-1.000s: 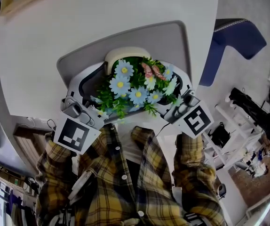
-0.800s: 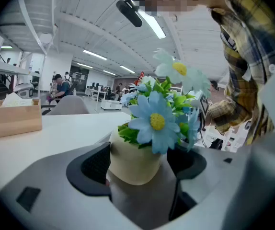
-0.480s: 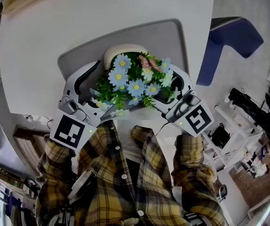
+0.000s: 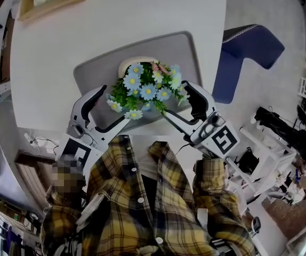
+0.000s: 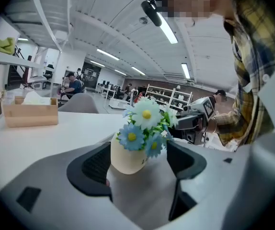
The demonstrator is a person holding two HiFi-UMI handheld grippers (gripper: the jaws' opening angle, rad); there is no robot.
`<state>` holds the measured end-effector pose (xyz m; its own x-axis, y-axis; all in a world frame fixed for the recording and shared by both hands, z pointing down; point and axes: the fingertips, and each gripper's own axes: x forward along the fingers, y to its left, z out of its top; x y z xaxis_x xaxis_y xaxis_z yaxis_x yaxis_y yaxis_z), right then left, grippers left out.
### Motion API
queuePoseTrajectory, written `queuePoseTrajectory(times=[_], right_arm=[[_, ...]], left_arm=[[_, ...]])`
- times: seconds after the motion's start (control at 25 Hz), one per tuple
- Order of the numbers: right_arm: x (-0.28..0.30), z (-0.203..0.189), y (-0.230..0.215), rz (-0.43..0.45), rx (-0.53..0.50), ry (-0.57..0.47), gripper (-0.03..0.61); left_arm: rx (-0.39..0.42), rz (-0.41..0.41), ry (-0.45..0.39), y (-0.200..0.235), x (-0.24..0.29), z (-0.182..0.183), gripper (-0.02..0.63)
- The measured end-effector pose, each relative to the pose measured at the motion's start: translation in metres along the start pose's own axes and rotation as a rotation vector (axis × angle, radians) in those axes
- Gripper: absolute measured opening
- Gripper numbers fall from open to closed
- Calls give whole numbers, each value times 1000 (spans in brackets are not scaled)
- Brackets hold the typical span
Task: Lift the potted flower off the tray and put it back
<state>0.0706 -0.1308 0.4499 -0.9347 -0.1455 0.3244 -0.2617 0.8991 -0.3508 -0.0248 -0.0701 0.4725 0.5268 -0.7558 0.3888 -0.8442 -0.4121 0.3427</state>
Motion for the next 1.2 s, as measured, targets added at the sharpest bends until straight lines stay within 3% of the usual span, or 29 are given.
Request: queuePoseTrajectory(times=[0.28,0.64,0.92,1.2], right_arm=[[-53,51,24,-19,-14,-56,351],[-37,135,79,62,-54,-209,347],[-46,166,108,44,-131,-244,184],[-57,185,119,1,-151,-283,47]], left_arm=[[6,28,-13,-51,-24,39,359],[82,13,-147,-58,-60,121,357],[156,45,-225,-78,-74,169,208],[150,32,-278,-97,-80,195,105]])
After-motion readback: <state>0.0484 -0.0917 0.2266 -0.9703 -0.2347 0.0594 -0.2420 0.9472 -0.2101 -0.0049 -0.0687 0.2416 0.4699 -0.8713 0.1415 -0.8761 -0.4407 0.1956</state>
